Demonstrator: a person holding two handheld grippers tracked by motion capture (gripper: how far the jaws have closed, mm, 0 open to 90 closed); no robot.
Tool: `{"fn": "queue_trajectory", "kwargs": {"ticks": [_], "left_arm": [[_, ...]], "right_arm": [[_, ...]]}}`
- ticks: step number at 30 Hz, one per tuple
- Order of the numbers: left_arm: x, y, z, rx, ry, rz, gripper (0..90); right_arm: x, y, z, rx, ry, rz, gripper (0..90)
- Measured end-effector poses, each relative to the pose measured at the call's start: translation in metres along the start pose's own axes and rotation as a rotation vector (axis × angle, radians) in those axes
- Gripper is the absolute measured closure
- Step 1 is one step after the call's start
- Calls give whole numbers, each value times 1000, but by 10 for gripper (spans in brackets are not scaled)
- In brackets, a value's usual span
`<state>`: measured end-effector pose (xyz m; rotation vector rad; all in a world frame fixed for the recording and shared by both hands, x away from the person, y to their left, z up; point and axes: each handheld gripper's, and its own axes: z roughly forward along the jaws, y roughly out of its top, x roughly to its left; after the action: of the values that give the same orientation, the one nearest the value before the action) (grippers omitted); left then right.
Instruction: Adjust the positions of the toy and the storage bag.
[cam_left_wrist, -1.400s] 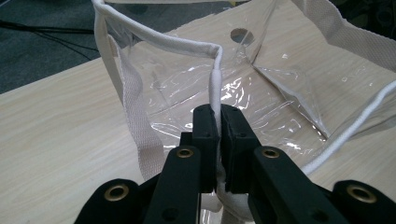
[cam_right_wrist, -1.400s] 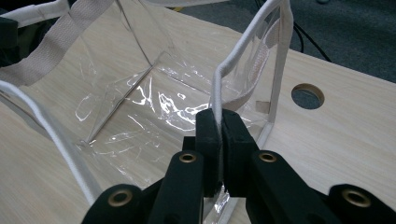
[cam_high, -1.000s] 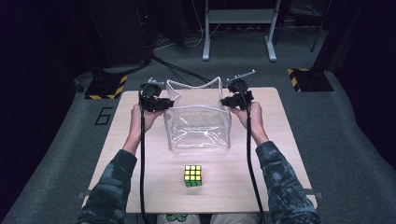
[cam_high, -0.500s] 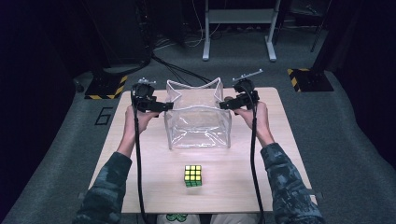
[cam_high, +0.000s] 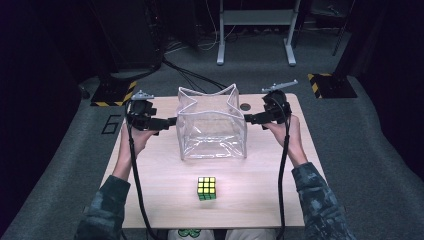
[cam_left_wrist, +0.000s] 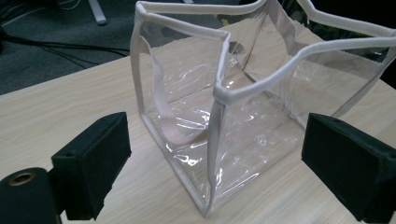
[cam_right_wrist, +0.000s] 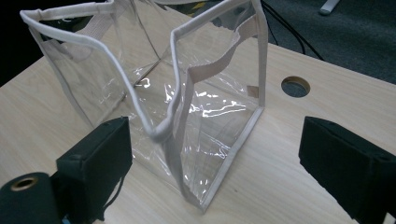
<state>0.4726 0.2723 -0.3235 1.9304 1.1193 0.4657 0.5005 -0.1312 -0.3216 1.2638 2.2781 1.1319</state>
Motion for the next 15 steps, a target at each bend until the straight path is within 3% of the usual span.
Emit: {"fn": "queue_trajectory", "kwargs": {"ticks": [3, 7, 15], "left_arm": [[1, -12, -6, -1, -2, 10, 73], [7, -33, -12, -8, 8, -6, 71], [12, -78, -11, 14, 25, -26, 53]], "right_arm": [[1, -8, -5, 0, 10, -5, 75], [5, -22, -10, -1, 9, -23, 71], [11, -56, -18, -14, 8, -29, 64]]}}
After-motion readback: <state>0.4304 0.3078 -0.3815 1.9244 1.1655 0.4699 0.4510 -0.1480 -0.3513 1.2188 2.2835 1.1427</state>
